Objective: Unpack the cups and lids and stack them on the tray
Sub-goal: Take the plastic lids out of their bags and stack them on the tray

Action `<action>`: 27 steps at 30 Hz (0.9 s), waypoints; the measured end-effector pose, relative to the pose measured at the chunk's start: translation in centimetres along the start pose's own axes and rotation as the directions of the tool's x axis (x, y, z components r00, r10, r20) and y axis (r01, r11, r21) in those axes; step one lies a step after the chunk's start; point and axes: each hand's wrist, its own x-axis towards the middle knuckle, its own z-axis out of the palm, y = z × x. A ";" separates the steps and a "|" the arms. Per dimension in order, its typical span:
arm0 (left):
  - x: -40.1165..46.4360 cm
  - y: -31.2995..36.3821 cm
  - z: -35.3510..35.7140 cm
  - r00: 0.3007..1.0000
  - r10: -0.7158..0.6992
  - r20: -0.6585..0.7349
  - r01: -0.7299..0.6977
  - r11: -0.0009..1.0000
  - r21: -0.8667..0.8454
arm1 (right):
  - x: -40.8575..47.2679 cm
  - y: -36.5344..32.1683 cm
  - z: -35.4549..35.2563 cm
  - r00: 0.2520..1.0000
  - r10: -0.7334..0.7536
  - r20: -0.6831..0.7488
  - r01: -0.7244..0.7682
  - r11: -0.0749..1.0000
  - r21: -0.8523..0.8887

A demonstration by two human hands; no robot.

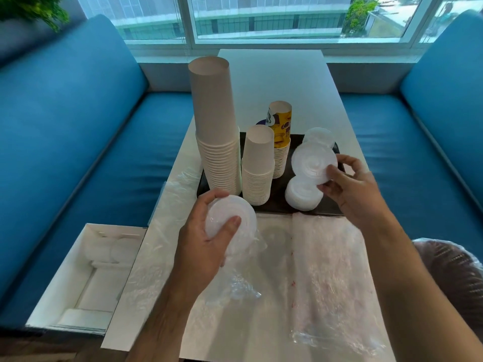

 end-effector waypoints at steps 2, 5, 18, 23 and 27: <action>0.0 -0.1 0.0 1.000 0.005 -0.005 -0.005 1.000 0.026 | 1.8 0.8 -1.2 0.997 0.034 -0.067 -0.042 0.992 -0.116; 0.0 -0.2 -0.1 1.000 0.022 0.016 -0.023 0.997 0.069 | 4.3 1.9 -2.0 0.989 0.090 -0.116 -0.118 0.956 -0.270; 0.0 -0.7 -0.5 0.999 0.040 0.019 -0.041 0.997 0.060 | 6.4 3.1 -1.7 0.994 -0.065 -0.086 -0.054 0.389 -0.919; 0.0 -0.6 -0.4 0.999 0.023 0.028 -0.025 0.997 0.078 | 5.8 3.8 -0.7 0.978 -0.093 0.189 0.204 0.195 -0.959; 0.1 -0.5 -0.4 0.999 0.017 0.033 -0.021 0.991 0.130 | 5.3 4.5 -0.4 0.982 -0.007 0.190 0.189 0.163 -0.968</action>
